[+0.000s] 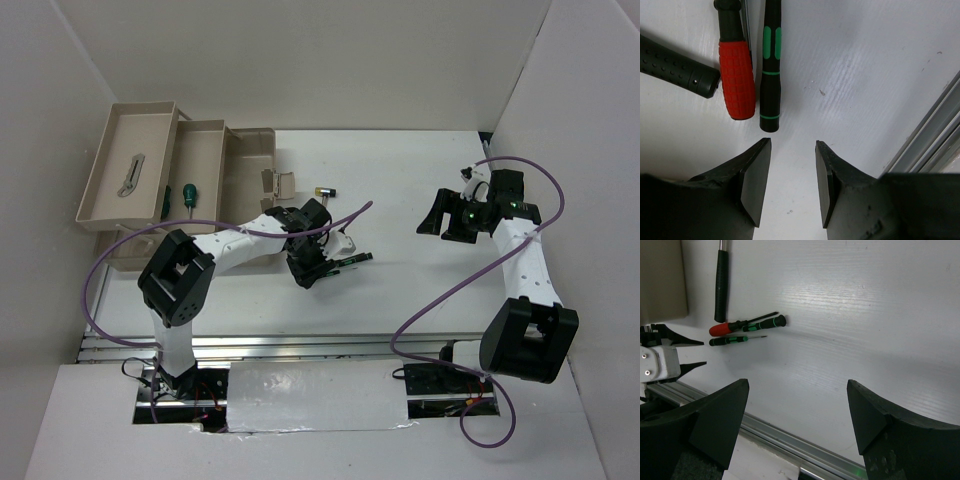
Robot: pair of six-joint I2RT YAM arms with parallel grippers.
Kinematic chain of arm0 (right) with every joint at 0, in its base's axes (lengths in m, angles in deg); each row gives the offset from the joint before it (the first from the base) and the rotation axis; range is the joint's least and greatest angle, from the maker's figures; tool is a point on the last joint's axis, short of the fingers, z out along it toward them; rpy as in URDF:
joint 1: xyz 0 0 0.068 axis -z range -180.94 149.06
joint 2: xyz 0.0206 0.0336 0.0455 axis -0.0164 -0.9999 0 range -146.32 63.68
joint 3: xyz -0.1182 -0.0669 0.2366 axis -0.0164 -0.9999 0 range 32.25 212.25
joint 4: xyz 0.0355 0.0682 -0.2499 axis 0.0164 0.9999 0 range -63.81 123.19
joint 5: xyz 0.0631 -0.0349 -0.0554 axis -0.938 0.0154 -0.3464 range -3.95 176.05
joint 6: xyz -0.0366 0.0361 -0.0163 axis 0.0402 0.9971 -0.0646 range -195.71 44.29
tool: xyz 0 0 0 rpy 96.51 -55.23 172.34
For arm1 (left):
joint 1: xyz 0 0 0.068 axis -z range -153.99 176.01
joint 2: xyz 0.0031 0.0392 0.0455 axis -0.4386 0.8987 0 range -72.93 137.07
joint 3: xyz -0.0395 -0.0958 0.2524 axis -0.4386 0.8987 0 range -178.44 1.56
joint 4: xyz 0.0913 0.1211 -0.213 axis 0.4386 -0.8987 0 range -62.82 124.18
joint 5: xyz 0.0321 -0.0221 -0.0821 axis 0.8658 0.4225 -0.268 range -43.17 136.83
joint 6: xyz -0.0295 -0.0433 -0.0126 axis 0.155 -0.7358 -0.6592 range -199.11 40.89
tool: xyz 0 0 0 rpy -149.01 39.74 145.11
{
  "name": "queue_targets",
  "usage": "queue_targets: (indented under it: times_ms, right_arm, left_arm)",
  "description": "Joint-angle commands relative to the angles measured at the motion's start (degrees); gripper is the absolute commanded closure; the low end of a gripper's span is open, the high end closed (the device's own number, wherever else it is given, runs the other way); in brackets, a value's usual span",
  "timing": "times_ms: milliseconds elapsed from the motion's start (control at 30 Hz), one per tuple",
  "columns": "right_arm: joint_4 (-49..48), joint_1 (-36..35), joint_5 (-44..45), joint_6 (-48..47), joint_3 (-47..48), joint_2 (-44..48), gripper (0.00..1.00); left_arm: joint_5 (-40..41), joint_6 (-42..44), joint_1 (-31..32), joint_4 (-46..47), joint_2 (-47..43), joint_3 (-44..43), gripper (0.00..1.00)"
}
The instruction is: Sort the tools into containers
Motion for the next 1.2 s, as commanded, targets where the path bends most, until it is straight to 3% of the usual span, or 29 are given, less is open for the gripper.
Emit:
queue_targets:
  times_ms: [0,500,767,967,1167]
  right_arm:
    - [0.7,0.4,-1.2,-0.5,0.4,0.4,0.13]
    - [1.8,0.5,-1.0,-1.2,1.1,0.6,0.13]
    - [1.6,0.6,-1.5,-0.9,0.9,0.4,0.14]
    - [1.7,0.6,-1.4,-0.7,1.1,0.4,0.14]
    - [1.8,0.5,-1.4,-0.7,1.1,0.6,0.14]
  left_arm:
    - [0.7,-0.4,0.2,1.4,-3.0,1.0,0.46]
    - [3.0,-1.6,0.1,4.7,2.1,0.2,0.43]
    - [2.0,-3.5,0.3,7.5,1.6,4.1,0.50]
    - [3.3,-4.7,1.8,9.6,1.3,5.2,0.60]
    - [3.1,-5.8,2.6,9.7,1.6,4.8,0.60]
